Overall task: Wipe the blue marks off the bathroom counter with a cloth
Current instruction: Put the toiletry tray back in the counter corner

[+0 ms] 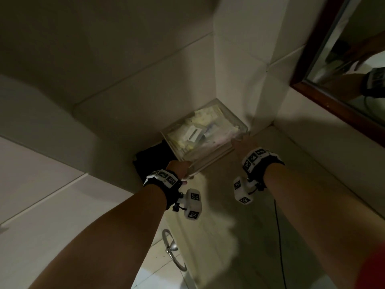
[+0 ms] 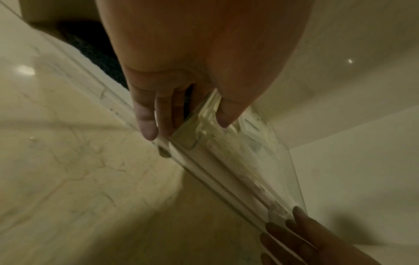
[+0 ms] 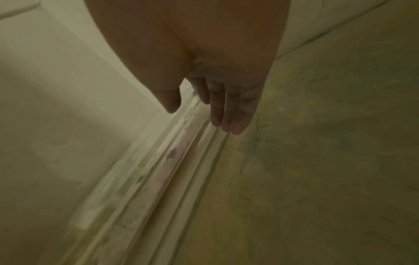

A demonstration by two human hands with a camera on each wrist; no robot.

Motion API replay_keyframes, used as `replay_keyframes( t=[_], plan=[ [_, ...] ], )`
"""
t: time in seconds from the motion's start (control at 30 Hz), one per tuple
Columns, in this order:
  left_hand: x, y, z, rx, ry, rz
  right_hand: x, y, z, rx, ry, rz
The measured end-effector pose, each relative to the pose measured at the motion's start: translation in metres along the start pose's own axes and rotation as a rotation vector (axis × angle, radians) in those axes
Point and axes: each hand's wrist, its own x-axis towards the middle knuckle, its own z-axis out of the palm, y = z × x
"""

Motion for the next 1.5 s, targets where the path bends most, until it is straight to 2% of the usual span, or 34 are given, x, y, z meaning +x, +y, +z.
replay_keyframes(
  t=[0.17, 0.3, 0.57, 0.7, 0.83, 1.1, 1.27, 1.5],
  plan=[
    [0.005, 0.0, 0.002, -0.039, 0.005, 0.005, 0.01, -0.014, 0.005, 0.057, -0.054, 0.064],
    [0.005, -0.001, 0.004, -0.032, 0.014, 0.059, 0.01, -0.016, 0.006, 0.047, -0.02, 0.056],
    [0.005, 0.004, 0.002, -0.262, -0.025, 0.1, 0.007, -0.023, 0.0, 0.024, 0.039, 0.027],
    [0.039, -0.005, -0.002, -0.393, 0.016, 0.043, 0.009, -0.022, 0.002, 0.069, 0.075, 0.019],
    [0.01, 0.005, -0.01, -0.366, 0.048, 0.072, 0.016, -0.011, -0.003, 0.198, 0.114, 0.048],
    [-0.004, 0.007, -0.021, -0.361, -0.052, 0.101, 0.021, -0.001, -0.006, 0.429, 0.125, 0.197],
    [-0.015, 0.008, -0.023, -0.348, -0.084, 0.114, 0.027, -0.003, -0.01, 0.45, 0.154, 0.212],
    [-0.026, -0.003, -0.039, -0.326, -0.106, 0.108, 0.055, 0.009, -0.003, 0.652, 0.163, 0.177]
  ],
)
